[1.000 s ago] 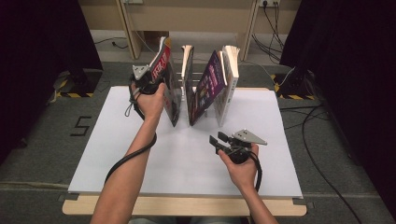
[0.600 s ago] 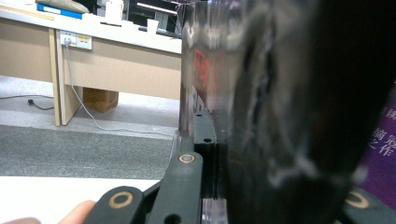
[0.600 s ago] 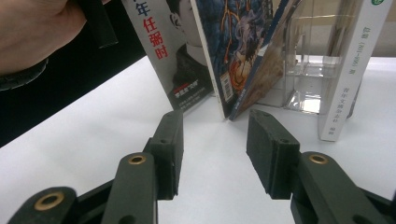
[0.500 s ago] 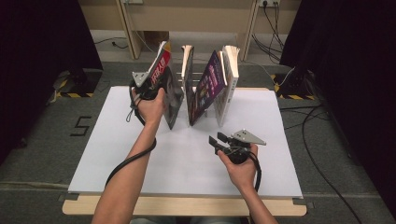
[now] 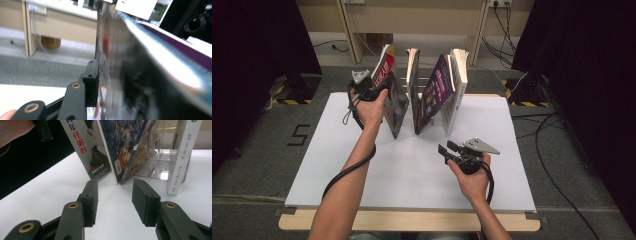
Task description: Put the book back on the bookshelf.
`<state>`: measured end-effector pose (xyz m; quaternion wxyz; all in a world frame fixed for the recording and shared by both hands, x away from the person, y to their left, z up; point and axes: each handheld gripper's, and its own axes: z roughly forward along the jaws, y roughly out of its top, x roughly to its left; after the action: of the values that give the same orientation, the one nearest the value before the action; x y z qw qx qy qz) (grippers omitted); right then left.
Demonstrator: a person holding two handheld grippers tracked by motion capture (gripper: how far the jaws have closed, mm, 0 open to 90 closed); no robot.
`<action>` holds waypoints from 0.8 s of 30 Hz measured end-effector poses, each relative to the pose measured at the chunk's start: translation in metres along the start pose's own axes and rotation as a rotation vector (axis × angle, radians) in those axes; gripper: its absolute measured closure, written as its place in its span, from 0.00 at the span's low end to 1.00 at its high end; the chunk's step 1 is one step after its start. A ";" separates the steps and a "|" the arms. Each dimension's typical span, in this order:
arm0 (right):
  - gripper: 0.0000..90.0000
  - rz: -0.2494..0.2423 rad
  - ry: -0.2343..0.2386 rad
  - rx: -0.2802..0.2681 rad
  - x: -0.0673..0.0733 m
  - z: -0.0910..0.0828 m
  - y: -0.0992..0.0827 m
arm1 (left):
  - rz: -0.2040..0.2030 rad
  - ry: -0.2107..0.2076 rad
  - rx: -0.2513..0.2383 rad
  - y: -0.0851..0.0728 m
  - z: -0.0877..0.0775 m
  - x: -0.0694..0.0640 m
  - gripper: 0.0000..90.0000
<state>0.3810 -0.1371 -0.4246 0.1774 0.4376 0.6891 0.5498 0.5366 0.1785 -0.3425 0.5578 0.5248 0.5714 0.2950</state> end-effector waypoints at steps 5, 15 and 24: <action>0.63 0.005 -0.005 -0.007 -0.001 -0.003 0.000 | -0.010 0.018 0.045 0.002 0.004 -0.001 0.80; 0.63 0.002 -0.001 -0.005 -0.001 0.000 0.001 | -0.016 0.032 0.040 -0.001 0.004 0.001 0.96; 0.63 -0.001 0.001 -0.002 0.002 0.000 0.001 | -0.025 0.015 -0.019 -0.007 0.004 0.002 0.96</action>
<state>0.3803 -0.1359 -0.4233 0.1779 0.4366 0.6888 0.5508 0.5390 0.1773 -0.3504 0.5620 0.5099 0.5793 0.2975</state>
